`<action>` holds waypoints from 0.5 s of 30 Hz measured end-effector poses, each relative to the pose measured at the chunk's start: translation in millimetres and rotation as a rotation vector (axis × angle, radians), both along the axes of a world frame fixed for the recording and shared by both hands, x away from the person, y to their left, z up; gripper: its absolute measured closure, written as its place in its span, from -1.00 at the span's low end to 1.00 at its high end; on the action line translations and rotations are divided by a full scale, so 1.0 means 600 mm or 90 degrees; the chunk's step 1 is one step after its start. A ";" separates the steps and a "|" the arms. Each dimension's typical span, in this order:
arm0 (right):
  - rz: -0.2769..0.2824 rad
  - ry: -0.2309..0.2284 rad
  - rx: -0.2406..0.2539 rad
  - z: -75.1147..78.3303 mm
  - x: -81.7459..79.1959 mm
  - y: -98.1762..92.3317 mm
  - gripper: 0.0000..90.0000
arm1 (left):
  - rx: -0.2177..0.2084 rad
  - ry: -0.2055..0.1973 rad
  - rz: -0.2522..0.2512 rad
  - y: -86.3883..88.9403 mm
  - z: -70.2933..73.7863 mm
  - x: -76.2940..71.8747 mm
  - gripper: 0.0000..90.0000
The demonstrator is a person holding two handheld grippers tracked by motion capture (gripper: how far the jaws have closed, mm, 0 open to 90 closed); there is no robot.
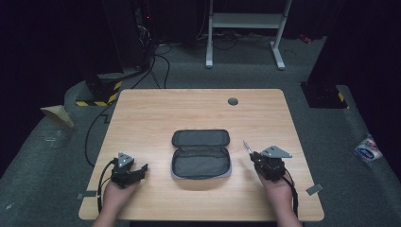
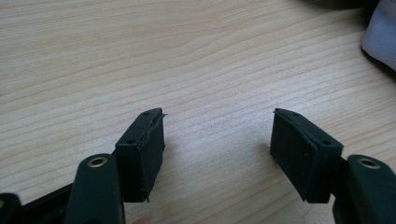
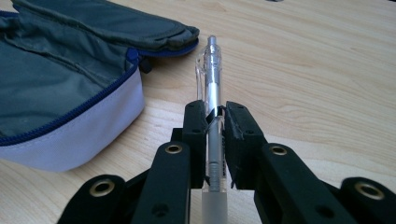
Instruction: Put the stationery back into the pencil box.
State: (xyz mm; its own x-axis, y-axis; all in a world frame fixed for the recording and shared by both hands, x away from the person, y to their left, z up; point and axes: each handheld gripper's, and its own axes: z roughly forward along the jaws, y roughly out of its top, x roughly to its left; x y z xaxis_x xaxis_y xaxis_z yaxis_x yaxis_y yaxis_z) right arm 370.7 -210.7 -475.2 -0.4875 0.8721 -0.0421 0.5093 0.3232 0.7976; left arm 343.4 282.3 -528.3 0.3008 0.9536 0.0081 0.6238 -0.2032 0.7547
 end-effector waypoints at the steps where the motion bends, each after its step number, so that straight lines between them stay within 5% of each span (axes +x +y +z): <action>1: 0.000 -0.002 0.001 0.002 0.000 0.000 0.75 | 0.000 0.000 0.000 0.000 0.000 0.000 -0.22; 15: 0.019 -0.030 0.022 0.040 0.004 0.005 0.75 | -0.001 0.001 -0.002 0.000 0.000 0.000 -0.23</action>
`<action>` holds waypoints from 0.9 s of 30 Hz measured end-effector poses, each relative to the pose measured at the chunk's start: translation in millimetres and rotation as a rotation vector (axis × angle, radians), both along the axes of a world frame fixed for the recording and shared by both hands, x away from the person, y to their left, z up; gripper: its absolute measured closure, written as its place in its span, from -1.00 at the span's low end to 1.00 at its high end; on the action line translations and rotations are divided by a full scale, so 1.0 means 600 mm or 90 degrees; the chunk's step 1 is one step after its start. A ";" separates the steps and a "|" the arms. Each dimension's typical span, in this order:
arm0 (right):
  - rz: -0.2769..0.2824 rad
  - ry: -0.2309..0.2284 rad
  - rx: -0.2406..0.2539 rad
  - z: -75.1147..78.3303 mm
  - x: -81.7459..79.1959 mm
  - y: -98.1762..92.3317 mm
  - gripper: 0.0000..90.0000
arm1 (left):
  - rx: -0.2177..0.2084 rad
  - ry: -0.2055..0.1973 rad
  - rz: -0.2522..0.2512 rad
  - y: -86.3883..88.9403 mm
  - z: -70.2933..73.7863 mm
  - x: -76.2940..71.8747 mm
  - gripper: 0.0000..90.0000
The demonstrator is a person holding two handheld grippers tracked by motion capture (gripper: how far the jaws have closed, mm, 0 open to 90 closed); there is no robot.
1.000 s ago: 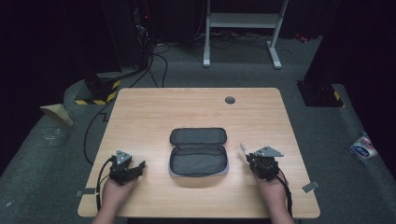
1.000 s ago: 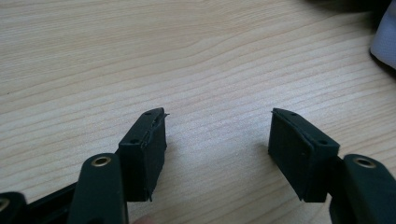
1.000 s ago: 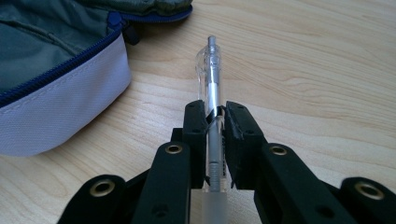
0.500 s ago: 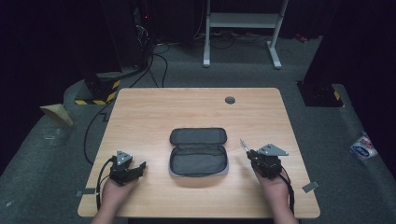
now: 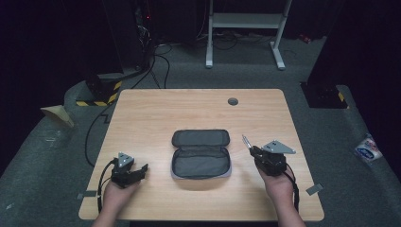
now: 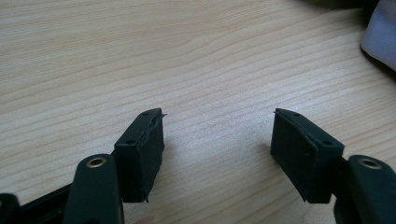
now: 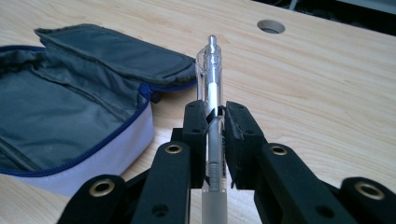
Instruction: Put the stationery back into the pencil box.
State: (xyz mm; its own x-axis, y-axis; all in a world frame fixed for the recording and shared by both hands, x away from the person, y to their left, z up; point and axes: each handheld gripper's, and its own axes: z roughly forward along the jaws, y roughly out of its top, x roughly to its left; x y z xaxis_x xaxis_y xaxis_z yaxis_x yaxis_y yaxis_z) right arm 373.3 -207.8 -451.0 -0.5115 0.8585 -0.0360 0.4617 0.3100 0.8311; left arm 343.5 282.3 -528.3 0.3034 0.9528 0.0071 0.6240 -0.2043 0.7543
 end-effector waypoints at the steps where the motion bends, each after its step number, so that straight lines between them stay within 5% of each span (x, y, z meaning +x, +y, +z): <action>1: 0.002 -0.001 0.000 0.002 0.000 0.001 0.75 | 0.000 0.000 0.000 0.000 0.000 0.000 -0.23; 27: 0.073 -0.007 -0.014 0.026 0.020 0.064 0.75 | 0.001 0.001 -0.002 0.000 0.000 0.001 -0.25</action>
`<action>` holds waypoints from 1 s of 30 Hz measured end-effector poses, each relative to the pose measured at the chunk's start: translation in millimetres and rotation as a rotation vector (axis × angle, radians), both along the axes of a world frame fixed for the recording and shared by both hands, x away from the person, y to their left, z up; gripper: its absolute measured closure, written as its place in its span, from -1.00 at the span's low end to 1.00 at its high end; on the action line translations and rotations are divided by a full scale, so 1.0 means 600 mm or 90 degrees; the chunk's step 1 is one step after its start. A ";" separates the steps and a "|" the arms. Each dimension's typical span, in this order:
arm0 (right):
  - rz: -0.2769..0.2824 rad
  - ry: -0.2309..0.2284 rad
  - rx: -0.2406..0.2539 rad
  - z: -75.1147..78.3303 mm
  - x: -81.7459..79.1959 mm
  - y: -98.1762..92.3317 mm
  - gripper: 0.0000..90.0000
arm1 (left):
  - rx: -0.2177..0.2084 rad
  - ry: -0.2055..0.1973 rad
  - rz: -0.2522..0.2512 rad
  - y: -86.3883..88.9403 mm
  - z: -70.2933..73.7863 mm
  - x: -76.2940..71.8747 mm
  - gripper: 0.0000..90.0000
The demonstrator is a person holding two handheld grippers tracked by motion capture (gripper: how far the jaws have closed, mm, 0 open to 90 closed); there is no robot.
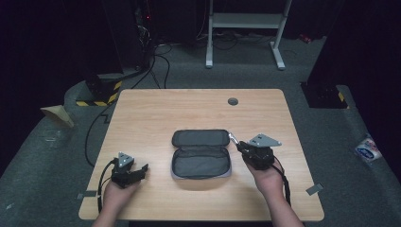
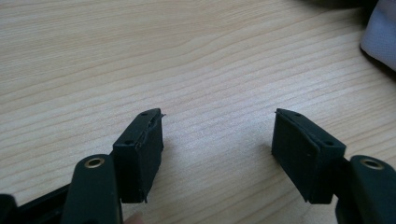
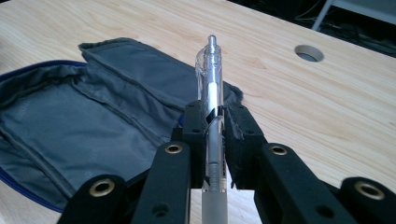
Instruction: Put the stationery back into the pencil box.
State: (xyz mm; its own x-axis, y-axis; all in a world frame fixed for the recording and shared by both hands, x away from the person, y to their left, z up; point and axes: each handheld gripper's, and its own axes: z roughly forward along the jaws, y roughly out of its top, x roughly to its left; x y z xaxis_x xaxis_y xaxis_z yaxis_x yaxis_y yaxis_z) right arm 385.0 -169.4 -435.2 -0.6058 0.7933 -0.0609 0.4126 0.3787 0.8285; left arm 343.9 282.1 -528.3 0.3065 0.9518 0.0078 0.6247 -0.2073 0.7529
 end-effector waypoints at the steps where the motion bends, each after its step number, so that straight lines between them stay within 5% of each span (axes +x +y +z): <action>1: 0.004 0.001 0.002 0.001 0.001 0.003 0.75 | -0.001 0.000 0.000 0.000 0.000 0.000 -0.25; 30: 0.146 0.006 -0.010 0.007 0.020 0.154 0.75 | -0.002 0.002 -0.002 0.000 0.000 -0.002 -0.26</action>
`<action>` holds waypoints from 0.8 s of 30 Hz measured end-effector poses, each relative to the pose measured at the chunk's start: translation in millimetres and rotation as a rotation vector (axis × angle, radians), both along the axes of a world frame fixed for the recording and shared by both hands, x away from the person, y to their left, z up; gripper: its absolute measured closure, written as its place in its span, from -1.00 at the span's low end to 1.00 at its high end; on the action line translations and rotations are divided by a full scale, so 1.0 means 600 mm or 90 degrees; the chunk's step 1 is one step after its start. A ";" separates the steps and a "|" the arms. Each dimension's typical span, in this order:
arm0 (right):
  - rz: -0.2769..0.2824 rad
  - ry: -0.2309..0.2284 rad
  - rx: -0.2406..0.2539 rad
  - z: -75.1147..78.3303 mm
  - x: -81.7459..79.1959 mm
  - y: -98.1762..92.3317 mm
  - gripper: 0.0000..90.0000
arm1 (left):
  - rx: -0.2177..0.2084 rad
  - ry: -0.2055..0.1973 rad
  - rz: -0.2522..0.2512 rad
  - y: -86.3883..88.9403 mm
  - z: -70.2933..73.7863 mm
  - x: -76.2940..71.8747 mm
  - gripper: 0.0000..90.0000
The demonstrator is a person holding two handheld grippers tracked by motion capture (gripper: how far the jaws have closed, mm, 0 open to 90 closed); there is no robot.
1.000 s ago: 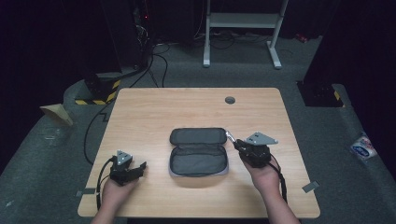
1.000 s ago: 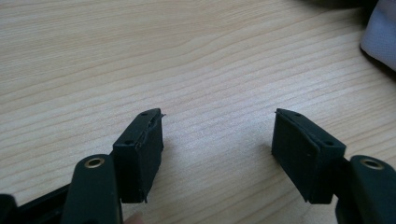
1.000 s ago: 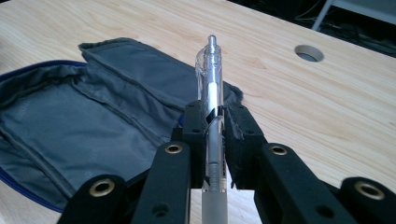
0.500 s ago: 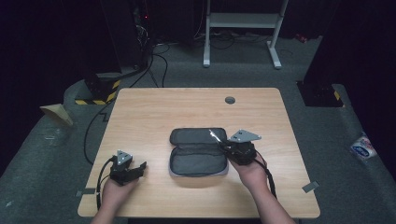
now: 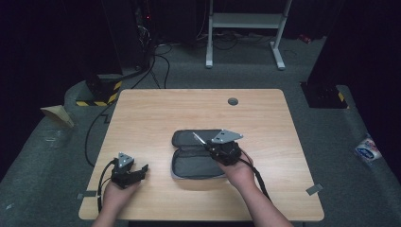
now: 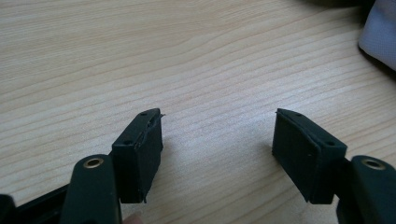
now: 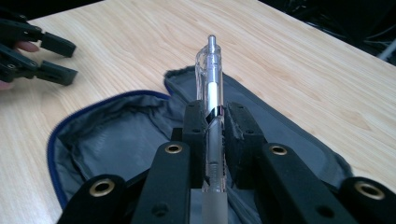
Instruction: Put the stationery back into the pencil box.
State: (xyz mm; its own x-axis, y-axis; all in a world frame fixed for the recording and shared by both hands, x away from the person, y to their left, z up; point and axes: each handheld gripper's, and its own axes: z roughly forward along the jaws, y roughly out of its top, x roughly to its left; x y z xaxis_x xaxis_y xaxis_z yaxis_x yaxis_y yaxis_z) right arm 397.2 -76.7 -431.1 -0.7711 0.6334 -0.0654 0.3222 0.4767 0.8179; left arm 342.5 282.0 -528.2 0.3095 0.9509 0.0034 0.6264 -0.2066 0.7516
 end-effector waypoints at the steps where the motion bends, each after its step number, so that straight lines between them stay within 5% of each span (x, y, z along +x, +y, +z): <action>1: 0.002 0.001 0.000 0.000 0.000 0.004 0.75 | 0.000 0.000 0.000 0.000 0.000 0.000 -0.26; 14: 0.059 -0.006 -0.018 -0.003 -0.012 0.067 0.75 | 0.000 0.000 -0.001 0.000 0.000 0.000 -0.26; 24: 0.069 -0.003 -0.031 -0.005 -0.014 0.069 0.75 | 0.000 0.000 -0.001 0.000 0.000 0.000 -0.26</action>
